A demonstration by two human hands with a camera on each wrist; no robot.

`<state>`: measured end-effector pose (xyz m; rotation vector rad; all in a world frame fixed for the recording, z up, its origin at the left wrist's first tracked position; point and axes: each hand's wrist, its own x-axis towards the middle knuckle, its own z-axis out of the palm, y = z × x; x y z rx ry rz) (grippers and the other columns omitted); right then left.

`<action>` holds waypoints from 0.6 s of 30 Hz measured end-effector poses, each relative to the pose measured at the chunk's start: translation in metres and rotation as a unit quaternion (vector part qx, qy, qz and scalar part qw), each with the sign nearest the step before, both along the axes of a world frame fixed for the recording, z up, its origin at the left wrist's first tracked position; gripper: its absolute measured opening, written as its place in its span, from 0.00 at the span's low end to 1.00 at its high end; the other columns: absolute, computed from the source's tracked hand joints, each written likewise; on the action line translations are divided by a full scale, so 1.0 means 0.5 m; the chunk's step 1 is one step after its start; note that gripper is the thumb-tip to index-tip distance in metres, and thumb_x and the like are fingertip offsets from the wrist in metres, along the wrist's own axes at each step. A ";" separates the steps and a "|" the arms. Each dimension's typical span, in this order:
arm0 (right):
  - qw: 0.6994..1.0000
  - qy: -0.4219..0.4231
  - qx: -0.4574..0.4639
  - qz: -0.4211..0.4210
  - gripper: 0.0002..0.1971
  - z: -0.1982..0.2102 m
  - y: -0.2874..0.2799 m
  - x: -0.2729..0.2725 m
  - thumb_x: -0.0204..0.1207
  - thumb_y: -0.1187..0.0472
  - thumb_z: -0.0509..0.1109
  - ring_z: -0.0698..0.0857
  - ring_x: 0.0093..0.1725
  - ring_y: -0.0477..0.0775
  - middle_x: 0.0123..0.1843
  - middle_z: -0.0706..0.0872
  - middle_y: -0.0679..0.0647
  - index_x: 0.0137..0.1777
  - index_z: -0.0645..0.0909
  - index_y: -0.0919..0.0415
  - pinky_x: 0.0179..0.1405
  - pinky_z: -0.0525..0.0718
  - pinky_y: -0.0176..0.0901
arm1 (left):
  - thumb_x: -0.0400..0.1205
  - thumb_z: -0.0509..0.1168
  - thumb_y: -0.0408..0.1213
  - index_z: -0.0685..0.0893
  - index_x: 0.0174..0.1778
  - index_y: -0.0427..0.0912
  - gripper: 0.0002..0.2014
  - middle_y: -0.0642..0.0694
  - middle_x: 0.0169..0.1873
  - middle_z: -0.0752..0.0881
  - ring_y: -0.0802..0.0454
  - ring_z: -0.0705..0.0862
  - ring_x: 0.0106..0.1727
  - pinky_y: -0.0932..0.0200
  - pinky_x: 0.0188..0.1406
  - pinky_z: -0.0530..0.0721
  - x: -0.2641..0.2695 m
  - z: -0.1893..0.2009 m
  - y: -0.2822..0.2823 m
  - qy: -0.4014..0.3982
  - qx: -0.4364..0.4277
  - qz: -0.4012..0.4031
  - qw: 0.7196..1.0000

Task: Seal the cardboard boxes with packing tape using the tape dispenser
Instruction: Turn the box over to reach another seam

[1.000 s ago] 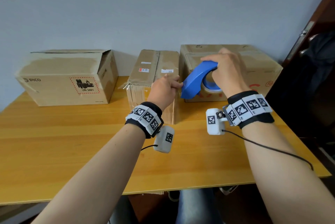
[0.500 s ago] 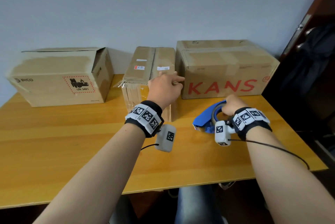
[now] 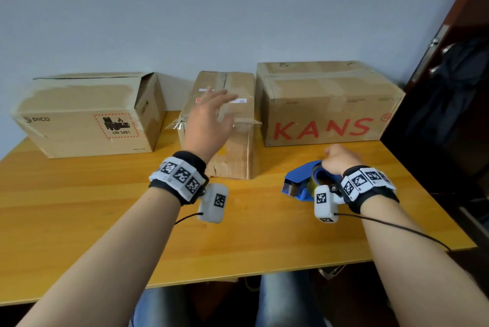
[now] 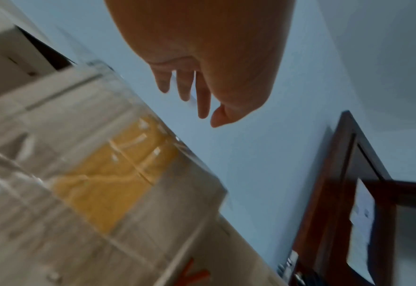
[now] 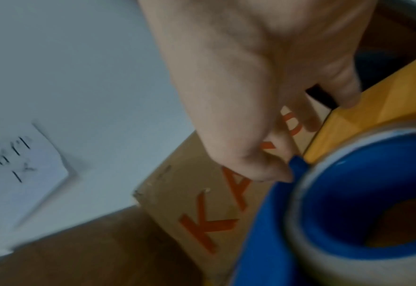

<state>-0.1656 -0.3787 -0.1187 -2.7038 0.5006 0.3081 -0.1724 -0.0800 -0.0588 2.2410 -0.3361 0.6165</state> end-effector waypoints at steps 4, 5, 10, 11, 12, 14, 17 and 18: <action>0.979 -0.117 0.167 0.024 0.24 0.050 0.058 0.006 0.83 0.58 0.69 0.82 0.68 0.57 0.73 0.82 0.55 0.79 0.75 0.53 0.68 0.79 0.52 | 0.81 0.68 0.41 0.73 0.80 0.48 0.28 0.40 0.75 0.75 0.41 0.72 0.77 0.44 0.78 0.72 0.018 0.009 0.088 0.070 -0.075 0.133 0.986; 0.968 -0.140 0.207 0.032 0.24 0.066 0.083 0.008 0.83 0.55 0.70 0.82 0.67 0.56 0.70 0.83 0.53 0.78 0.76 0.53 0.68 0.79 0.52 | 0.81 0.70 0.46 0.68 0.83 0.48 0.33 0.39 0.77 0.72 0.40 0.71 0.77 0.41 0.77 0.72 0.019 0.009 0.102 0.122 -0.112 0.146 0.975; 0.917 -0.191 0.342 0.074 0.35 0.124 0.217 0.017 0.80 0.45 0.72 0.81 0.66 0.51 0.70 0.82 0.50 0.85 0.64 0.46 0.65 0.82 0.55 | 0.80 0.73 0.53 0.56 0.86 0.47 0.44 0.43 0.70 0.81 0.46 0.82 0.67 0.39 0.69 0.82 0.004 -0.001 0.112 0.226 -0.236 0.097 0.940; 0.910 -0.174 0.371 0.070 0.39 0.130 0.235 0.015 0.79 0.42 0.73 0.79 0.67 0.52 0.74 0.79 0.52 0.86 0.59 0.45 0.66 0.83 0.59 | 0.79 0.73 0.53 0.57 0.86 0.47 0.44 0.44 0.68 0.82 0.48 0.82 0.65 0.40 0.67 0.83 0.001 -0.004 0.108 0.221 -0.230 0.098 0.943; 0.906 -0.154 0.390 0.061 0.42 0.130 0.248 0.014 0.78 0.41 0.73 0.78 0.67 0.54 0.77 0.76 0.54 0.87 0.56 0.44 0.65 0.83 0.62 | 0.79 0.74 0.53 0.58 0.86 0.47 0.44 0.45 0.67 0.82 0.49 0.82 0.64 0.40 0.66 0.84 -0.002 -0.006 0.103 0.221 -0.225 0.097 0.944; 0.910 -0.139 0.387 0.050 0.48 0.127 0.264 0.008 0.75 0.39 0.75 0.78 0.72 0.58 0.82 0.70 0.56 0.88 0.51 0.43 0.64 0.83 0.66 | 0.76 0.76 0.55 0.58 0.86 0.48 0.47 0.44 0.70 0.80 0.48 0.81 0.66 0.40 0.66 0.84 -0.009 -0.011 0.091 0.225 -0.215 0.086 0.946; 0.920 -0.145 0.360 0.044 0.52 0.120 0.272 0.002 0.72 0.38 0.78 0.76 0.76 0.62 0.86 0.65 0.56 0.88 0.49 0.42 0.63 0.84 0.68 | 0.71 0.79 0.59 0.56 0.87 0.49 0.54 0.41 0.78 0.71 0.46 0.75 0.74 0.42 0.72 0.80 -0.020 -0.014 0.074 0.218 -0.177 0.090 0.956; 0.922 -0.150 0.355 0.041 0.52 0.118 0.274 0.000 0.71 0.37 0.79 0.76 0.76 0.62 0.86 0.65 0.55 0.88 0.49 0.42 0.63 0.84 0.68 | 0.70 0.79 0.60 0.55 0.87 0.49 0.55 0.40 0.79 0.68 0.45 0.74 0.75 0.45 0.74 0.77 -0.023 -0.014 0.069 0.215 -0.166 0.092 0.958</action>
